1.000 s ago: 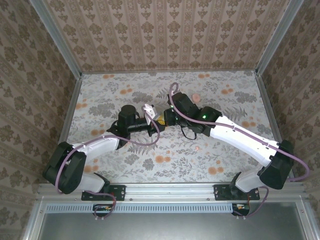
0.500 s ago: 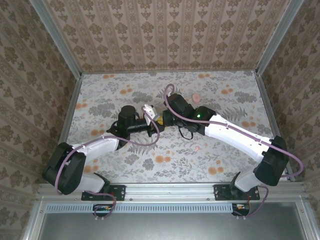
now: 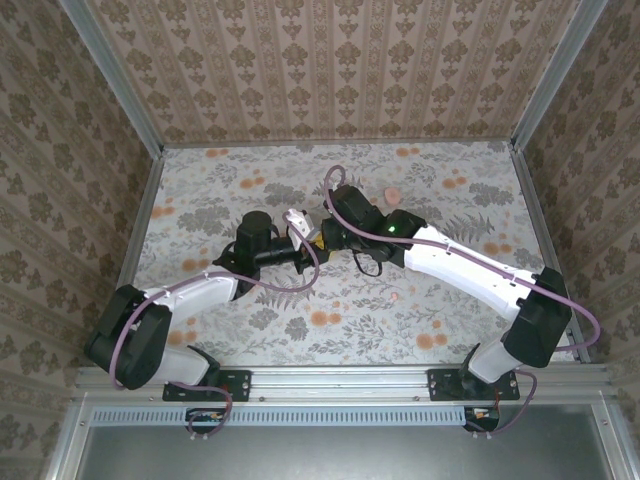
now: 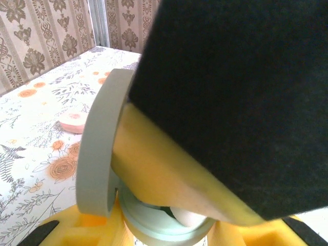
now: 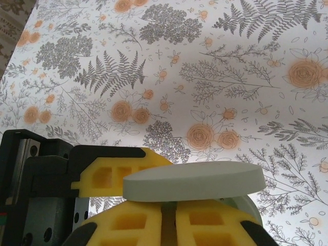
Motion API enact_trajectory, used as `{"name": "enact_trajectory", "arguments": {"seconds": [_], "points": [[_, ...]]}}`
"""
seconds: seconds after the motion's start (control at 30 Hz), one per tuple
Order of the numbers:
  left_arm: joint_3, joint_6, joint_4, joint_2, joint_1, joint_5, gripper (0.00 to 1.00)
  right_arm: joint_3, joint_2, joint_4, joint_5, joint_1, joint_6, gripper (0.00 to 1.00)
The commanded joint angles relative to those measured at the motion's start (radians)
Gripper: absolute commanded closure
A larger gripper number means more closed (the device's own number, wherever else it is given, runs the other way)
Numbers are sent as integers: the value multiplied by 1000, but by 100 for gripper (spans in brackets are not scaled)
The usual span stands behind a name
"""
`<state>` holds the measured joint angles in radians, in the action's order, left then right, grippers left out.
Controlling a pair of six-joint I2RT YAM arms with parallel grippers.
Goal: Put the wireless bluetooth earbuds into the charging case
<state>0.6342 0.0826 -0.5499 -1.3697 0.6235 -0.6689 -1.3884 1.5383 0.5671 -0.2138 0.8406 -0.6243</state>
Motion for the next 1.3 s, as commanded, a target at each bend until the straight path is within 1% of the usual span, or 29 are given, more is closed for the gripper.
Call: {"name": "enact_trajectory", "arguments": {"seconds": [0.0,0.1,0.17,0.43,0.57,0.73,0.87,1.27], "points": [[-4,-2,-13,43,12,-9,89,-10,3,43,-4,-2,-27,85],[-2,-1,-10,41,12,-9,89,-14,-13,48,-1,-2,-36,79],[-2,-1,-9,42,12,-9,89,-16,-24,50,-1,-2,-43,73],[1,-3,-4,44,11,-7,89,-16,-54,35,38,-8,-78,68],[-2,-4,-2,48,13,-5,89,-1,-77,15,74,-21,-111,68],[-2,2,10,55,13,-1,89,20,-101,11,88,-35,-134,68],[2,12,37,60,13,8,89,34,-113,18,115,-47,-147,72],[14,32,84,55,15,20,89,9,-61,69,178,-45,-141,75]]}}
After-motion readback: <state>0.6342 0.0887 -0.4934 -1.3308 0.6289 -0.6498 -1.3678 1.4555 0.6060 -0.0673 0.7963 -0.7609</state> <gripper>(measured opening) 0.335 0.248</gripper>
